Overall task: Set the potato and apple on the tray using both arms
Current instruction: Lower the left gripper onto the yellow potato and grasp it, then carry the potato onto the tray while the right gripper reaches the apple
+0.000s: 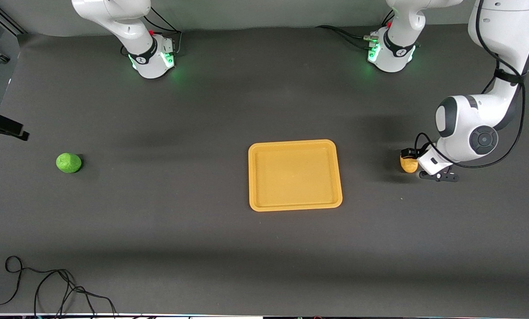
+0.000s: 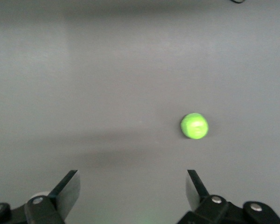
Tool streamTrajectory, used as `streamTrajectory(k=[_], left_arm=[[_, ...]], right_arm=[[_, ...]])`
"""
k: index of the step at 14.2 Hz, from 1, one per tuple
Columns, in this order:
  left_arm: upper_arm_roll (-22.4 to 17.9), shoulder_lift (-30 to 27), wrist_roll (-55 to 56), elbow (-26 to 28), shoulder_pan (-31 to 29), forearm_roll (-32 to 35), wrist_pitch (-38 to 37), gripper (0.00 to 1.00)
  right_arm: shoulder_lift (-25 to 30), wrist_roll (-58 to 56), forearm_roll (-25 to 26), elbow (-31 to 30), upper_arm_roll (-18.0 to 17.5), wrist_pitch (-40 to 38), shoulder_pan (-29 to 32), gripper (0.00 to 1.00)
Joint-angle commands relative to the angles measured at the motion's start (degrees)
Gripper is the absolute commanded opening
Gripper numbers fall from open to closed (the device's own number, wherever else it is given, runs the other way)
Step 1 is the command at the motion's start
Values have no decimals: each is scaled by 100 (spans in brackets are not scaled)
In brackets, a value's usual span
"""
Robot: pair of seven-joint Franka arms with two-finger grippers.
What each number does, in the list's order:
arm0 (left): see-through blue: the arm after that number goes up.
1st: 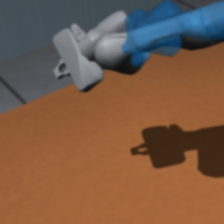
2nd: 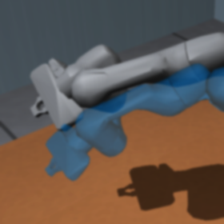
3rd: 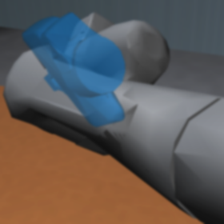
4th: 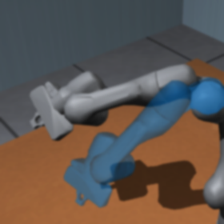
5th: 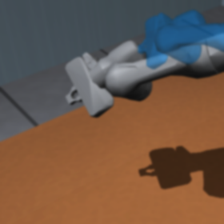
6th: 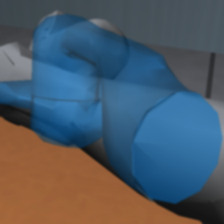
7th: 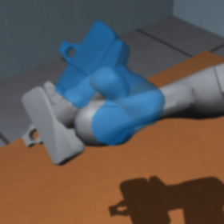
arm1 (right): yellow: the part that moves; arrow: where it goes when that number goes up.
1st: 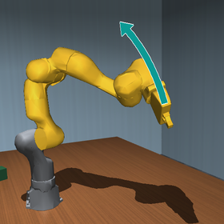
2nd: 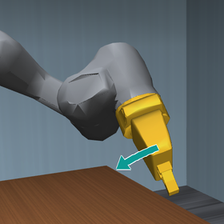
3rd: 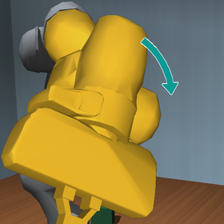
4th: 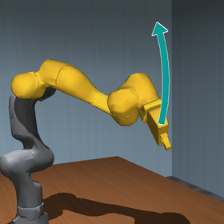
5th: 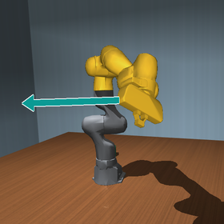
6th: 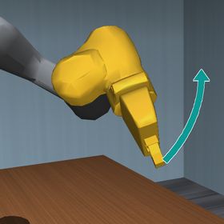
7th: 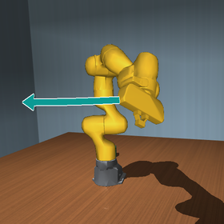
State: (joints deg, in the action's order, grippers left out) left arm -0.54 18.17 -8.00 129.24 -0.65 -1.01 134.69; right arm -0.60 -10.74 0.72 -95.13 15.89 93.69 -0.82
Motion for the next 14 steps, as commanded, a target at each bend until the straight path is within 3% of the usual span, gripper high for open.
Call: streamTrajectory(k=[1, 3, 5, 9, 12, 14], left_arm=[[-43, -15, -17, 22, 39, -48, 215, 49], [-43, -85, -17, 22, 30, -57, 234, 28], [-34, -426, 44, -39, 64, -179, 6, 21], [238, -797, 664, -933, 284, -1076, -1187, 21], [607, -430, 2298, -1777, 880, -1077, -1480, 22], [678, -96, 2969, -1876, 1416, -1077, -1271, 22]], right_arm=[[358, -735, 60, -575, 572, 360, -59, 100], [673, -1077, 60, -996, 914, 579, -59, 100], [1060, -1377, 68, -1514, 1170, 869, -59, 100], [1352, -1596, 367, -2078, 1364, 1221, -59, 100], [1299, -1975, 367, -2465, 1513, 1783, -59, 100], [1107, -2098, 367, -2676, 1566, 2196, -59, 100]])
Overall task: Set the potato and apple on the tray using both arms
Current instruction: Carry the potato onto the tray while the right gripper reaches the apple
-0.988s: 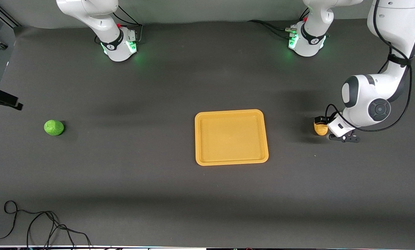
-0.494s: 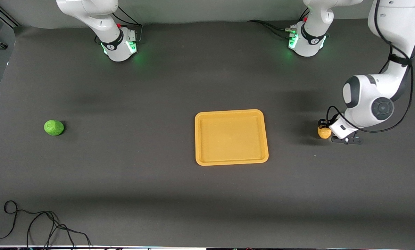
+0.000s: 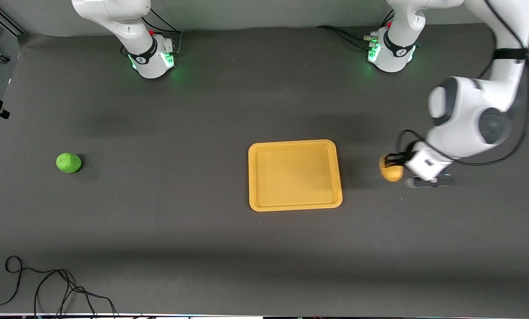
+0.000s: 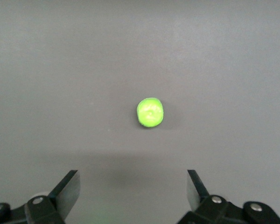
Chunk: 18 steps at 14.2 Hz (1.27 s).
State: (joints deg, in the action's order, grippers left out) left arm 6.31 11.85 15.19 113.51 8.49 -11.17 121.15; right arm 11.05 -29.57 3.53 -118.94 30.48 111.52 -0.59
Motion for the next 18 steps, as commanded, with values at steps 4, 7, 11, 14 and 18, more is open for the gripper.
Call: streamTrajectory(k=[4, 7, 11, 14, 18], left_arm=[[-15, 1301, 1240, -321, 1338, -26, 989, 23], [-24, 1478, 1267, -321, 1410, 1, 982, 23], [-42, 1794, 1276, -540, 1410, 123, 1025, 29], [-59, 1970, 1268, -672, 1393, 238, 1034, 57], [-51, 1839, 1285, -743, 1393, 282, 991, 100]], right_arm=[[-717, -513, 17, -577, 186, 1229, -72, 100], [-1182, -672, -132, -841, 221, 1906, -55, 100], [-2236, -1839, -1510, -841, 239, 2469, 50, 100], [-2729, -1947, -1758, -841, 230, 2944, 24, 100], [-3239, -2297, -2460, -832, 142, 3260, -2, 100]])
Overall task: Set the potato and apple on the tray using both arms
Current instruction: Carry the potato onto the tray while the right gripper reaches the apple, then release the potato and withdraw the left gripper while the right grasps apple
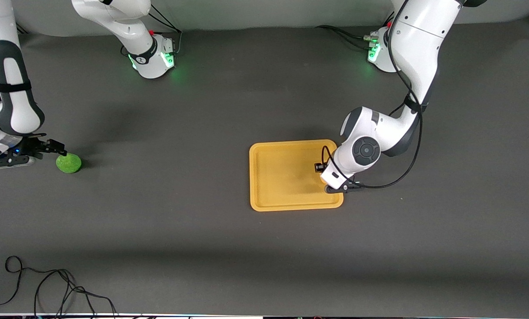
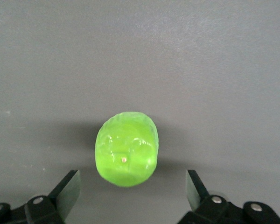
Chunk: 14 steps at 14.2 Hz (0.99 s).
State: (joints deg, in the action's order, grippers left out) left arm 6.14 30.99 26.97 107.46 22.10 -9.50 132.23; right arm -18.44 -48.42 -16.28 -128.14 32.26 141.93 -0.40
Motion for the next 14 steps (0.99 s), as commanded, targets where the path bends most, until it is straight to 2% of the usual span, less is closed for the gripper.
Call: streamTrajectory(k=[1, 3, 5, 6, 7, 8, 11, 13, 14], left_arm=[[-43, -249, 124, -137, -12, 115, -179, 100], [-183, -671, 133, -146, -56, 115, -310, 100], [-516, -1171, 37, -172, -56, 176, -714, 100], [-683, -1374, -33, -164, -65, 342, -959, 100], [-885, -1568, -286, -164, -74, 631, -1214, 100], [-1087, -1735, -724, -155, -135, 695, -1443, 100], [-1238, -2297, -2024, -146, -844, 695, -2050, 100], [-1238, -2693, -2930, -146, -1442, 695, -2349, 100], [-1238, -2860, -3221, -155, -1610, 704, -2385, 100]], right_arm=[[-414, -649, -751, 87, -62, 334, -31, 100], [-625, -1028, -1191, 122, -89, 371, -31, 100], [-749, -1274, -1421, 131, -89, 467, -31, 99], [-749, -1310, -1431, 131, -89, 467, -31, 80], [-749, -1311, -1422, 140, -89, 459, -39, 53], [-749, -1311, -1422, 140, -89, 424, -40, 46], [-574, -1267, -1413, 227, -89, 380, -179, 38], [-180, -1153, -1308, 368, -19, -118, -399, 38], [40, -1013, -1081, 499, 112, -383, -539, 36]])
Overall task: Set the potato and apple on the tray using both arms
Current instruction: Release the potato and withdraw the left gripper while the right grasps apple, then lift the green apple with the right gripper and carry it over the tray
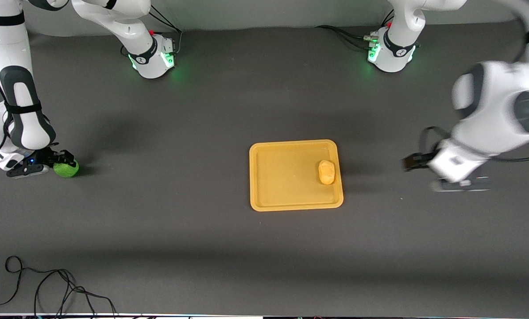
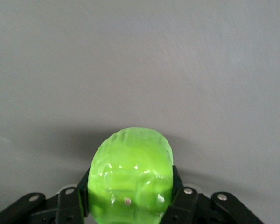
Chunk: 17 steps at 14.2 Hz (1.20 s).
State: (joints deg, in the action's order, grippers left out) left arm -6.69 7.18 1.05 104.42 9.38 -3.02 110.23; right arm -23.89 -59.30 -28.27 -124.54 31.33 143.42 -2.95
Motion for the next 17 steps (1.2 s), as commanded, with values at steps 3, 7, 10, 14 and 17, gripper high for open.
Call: streamTrajectory(k=[3, 7, 10, 14, 17], left_arm=[[36, -788, -799, 140, -401, 108, -327, 100], [89, -1008, -791, 157, -331, 363, -362, 100], [89, -1087, -782, 192, -331, 547, -485, 100], [89, -1140, -799, 184, -340, 566, -564, 100], [89, -1140, -773, 166, -340, 566, -573, 100]], right_arm=[[1105, 1433, 1566, 1181, 462, -1951, -549, 36], [1071, 2711, 2273, 3389, 400, -4416, -1066, 36], [1062, 3422, 2256, 3629, 374, -4463, -1734, 36], [738, 4975, 2142, 3972, 339, -4454, -2954, 36], [-16, 6916, 1572, 4733, 102, -4445, -3825, 36]])
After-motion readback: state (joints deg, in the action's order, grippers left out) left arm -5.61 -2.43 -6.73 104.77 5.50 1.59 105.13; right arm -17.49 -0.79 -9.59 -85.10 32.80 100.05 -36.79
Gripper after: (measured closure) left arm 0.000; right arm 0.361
